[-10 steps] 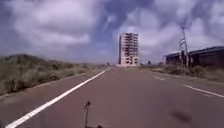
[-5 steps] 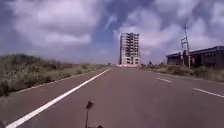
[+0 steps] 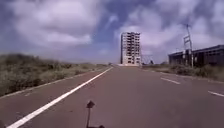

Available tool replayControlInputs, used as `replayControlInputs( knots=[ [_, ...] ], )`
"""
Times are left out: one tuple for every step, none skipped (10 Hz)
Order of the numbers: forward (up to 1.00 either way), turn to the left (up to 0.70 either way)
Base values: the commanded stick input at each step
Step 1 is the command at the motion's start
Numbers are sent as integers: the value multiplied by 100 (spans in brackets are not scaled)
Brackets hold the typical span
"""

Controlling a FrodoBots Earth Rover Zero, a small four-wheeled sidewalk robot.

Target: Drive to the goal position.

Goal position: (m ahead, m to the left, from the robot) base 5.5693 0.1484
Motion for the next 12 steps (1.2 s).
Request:
replayControlInputs(
  knots=[
    [100, 0],
    [100, 0],
    [100, 0],
    [100, 0],
    [100, -40],
    [100, -40],
    [100, -40],
    [100, -40],
    [100, 0],
    [100, 0],
    [100, 0],
    [100, 0]
  ],
)
